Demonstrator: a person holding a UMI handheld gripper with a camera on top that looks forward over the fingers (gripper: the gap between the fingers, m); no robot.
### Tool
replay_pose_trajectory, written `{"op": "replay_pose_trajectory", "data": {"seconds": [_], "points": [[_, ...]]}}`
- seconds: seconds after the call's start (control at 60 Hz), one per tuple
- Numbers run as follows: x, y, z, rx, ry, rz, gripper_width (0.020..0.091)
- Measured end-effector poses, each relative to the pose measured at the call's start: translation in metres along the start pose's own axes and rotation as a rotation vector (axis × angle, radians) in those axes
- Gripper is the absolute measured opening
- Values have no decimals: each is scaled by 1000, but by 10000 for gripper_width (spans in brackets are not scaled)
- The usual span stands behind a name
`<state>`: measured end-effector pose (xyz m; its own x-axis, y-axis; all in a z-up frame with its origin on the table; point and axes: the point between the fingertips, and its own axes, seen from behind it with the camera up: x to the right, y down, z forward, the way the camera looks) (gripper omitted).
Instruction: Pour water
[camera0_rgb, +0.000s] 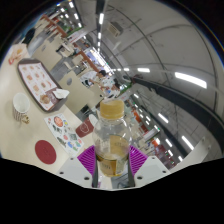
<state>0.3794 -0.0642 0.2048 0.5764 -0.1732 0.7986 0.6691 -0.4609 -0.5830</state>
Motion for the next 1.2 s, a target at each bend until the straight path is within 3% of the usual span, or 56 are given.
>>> {"op": "replay_pose_trajectory", "data": {"seconds": [0.117, 0.217, 0.467, 0.667, 0.75, 1.067, 1.2], "points": [[-22, -75, 0, 81, 125, -383, 412], [-63, -118, 4, 145, 162, -697, 410], [-146, -134, 20, 190, 181, -1234, 411], [-153, -125, 30, 148, 137, -1239, 411], [-147, -128, 27, 151, 97, -1120, 409], [-128, -103, 8, -1, -297, 113, 410], [-141, -72, 13, -74, -437, 499, 409]]}}
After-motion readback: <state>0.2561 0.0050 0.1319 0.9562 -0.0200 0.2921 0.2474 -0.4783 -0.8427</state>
